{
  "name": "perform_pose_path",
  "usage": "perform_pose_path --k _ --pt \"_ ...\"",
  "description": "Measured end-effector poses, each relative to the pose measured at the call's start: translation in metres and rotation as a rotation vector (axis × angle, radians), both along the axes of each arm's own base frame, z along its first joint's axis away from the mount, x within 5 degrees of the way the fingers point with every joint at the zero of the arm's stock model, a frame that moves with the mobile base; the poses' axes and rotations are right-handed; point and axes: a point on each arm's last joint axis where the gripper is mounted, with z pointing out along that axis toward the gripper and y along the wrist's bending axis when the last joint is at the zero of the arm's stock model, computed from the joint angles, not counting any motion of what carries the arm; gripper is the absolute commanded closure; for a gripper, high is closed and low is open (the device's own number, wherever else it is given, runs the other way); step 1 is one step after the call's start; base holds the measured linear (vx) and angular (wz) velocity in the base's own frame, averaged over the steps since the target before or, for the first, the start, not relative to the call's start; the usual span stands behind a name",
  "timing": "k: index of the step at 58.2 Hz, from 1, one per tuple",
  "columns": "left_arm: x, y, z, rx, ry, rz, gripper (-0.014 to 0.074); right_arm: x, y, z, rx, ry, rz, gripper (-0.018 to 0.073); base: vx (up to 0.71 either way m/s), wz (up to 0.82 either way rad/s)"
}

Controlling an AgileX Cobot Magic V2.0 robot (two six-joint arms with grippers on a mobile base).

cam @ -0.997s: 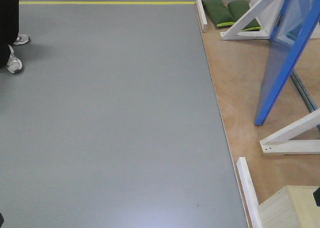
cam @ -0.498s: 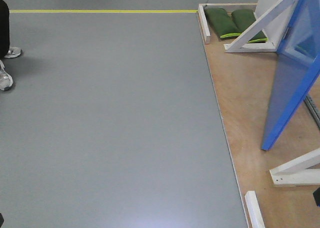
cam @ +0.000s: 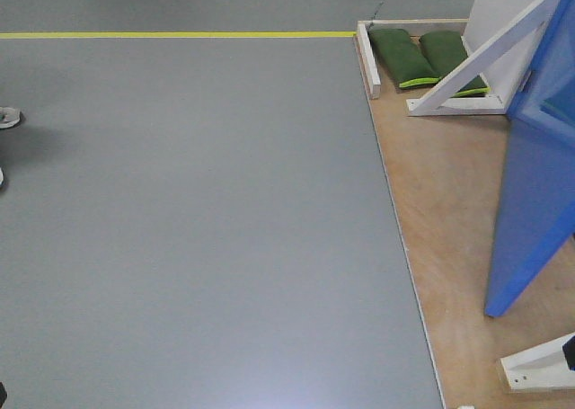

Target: Move to blue door and open it

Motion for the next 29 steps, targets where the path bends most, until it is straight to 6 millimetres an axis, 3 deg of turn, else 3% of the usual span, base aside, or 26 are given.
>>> perform_pose_path --k 29 --pt "0.0 0.0 0.0 0.0 0.0 0.0 0.0524 0.0 0.0 0.0 0.0 0.0 0.0 0.0551 0.27 -0.05"
